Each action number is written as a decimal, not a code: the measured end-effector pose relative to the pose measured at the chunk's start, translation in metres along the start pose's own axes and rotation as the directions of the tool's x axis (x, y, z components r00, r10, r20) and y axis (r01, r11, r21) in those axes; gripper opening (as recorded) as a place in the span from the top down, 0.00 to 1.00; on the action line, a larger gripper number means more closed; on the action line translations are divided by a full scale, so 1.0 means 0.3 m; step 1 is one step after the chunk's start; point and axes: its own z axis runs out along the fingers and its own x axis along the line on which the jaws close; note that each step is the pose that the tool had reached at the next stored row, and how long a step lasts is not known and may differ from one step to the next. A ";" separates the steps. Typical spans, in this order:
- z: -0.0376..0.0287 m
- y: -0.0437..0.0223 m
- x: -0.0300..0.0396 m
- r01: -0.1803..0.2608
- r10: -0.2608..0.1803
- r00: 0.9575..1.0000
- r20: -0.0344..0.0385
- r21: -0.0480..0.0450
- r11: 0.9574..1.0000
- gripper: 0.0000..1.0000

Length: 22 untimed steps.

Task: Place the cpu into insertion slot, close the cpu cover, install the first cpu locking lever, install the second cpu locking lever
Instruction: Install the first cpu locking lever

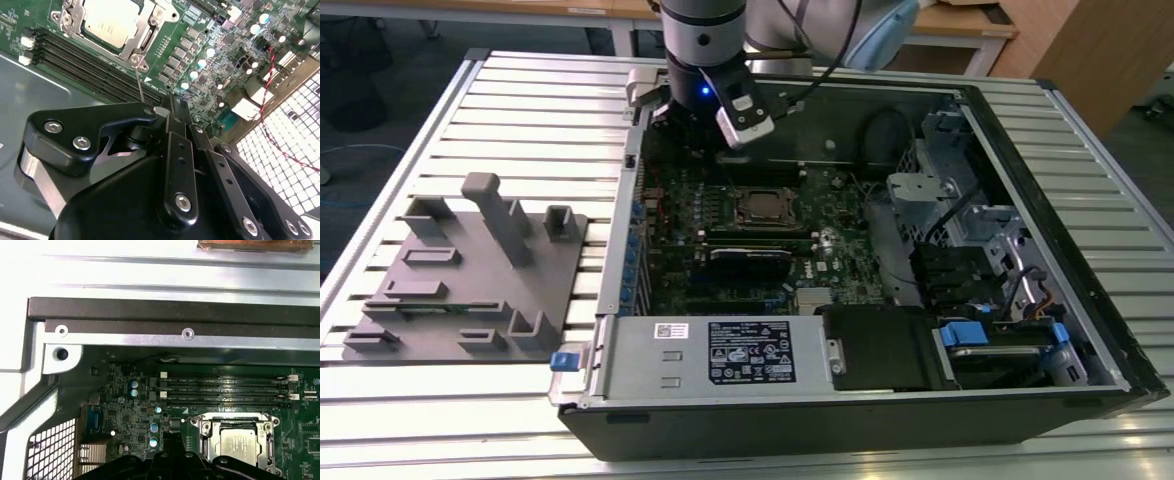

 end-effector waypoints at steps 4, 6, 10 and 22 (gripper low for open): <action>0.000 0.000 0.000 -0.001 0.001 1.000 0.000 -0.025 1.000 0.90; 0.000 0.000 0.000 -0.001 0.001 1.000 0.000 -0.025 1.000 0.90; 0.000 0.000 0.001 -0.001 0.001 1.000 0.000 -0.026 1.000 0.90; 0.004 -0.001 0.009 -0.003 0.003 1.000 0.001 -0.080 0.997 0.90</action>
